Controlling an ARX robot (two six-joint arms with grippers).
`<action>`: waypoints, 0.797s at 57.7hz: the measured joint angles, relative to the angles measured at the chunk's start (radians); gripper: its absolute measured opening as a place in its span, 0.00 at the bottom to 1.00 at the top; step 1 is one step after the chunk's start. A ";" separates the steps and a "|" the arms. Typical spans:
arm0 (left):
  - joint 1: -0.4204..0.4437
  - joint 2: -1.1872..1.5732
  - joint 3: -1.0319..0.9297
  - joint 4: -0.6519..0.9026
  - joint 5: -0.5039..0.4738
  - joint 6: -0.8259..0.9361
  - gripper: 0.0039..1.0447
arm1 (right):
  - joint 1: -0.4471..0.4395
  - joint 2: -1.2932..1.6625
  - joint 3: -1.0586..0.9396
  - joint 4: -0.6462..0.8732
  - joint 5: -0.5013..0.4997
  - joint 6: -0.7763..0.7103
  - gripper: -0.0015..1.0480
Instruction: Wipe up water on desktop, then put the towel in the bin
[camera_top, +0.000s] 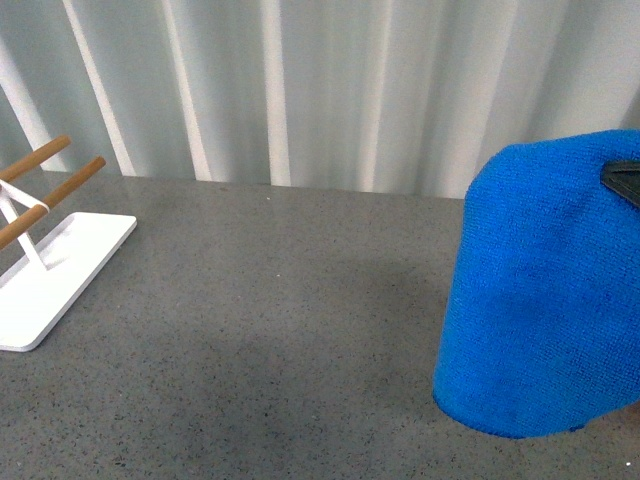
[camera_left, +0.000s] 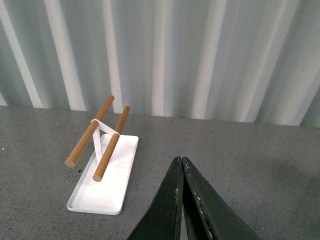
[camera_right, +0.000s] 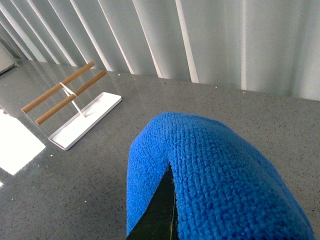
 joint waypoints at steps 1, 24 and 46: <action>0.000 -0.008 0.000 -0.007 0.000 0.000 0.03 | 0.000 -0.001 0.000 0.000 0.000 0.000 0.03; 0.000 -0.144 0.000 -0.143 0.000 0.000 0.03 | -0.002 -0.012 0.000 -0.019 0.000 -0.008 0.03; 0.000 -0.317 0.000 -0.322 0.000 -0.001 0.20 | 0.018 0.048 0.051 -0.041 0.096 -0.018 0.03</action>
